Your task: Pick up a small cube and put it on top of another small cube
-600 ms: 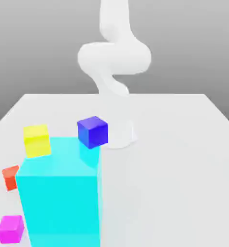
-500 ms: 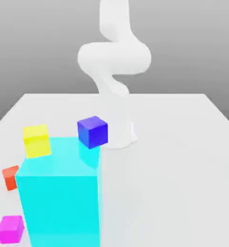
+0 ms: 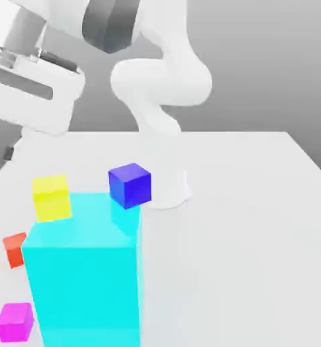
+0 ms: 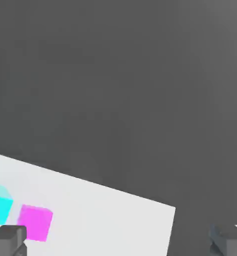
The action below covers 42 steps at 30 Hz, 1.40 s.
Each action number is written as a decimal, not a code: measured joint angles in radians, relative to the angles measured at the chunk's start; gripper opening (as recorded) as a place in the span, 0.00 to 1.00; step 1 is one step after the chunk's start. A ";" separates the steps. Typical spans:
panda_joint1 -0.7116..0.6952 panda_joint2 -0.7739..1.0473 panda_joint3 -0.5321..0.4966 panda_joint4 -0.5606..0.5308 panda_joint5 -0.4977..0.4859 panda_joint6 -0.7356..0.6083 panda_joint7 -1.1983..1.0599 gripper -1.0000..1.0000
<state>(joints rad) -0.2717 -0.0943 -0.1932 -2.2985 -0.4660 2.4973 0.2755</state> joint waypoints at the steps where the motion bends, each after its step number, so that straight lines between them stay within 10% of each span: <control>1: -0.025 0.036 -0.014 -0.003 -0.007 0.015 -0.037 0.50; 6: -0.128 0.200 -0.047 -0.051 0.052 0.108 -0.135 0.50; 22: -0.232 0.246 -0.127 -0.352 0.596 0.299 0.519 0.50; 27: -0.331 0.399 -0.017 -0.331 0.745 0.423 0.451 0.50; 28: -0.358 0.433 0.015 -0.323 0.768 0.450 0.434 0.00; 35: -0.367 0.440 0.024 -0.322 0.770 0.456 0.433 0.00; 42: -0.280 0.220 -0.075 -0.358 0.558 0.283 0.585 0.00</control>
<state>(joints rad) -0.5517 0.1254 -0.2679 -2.6562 0.0924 2.7804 0.8610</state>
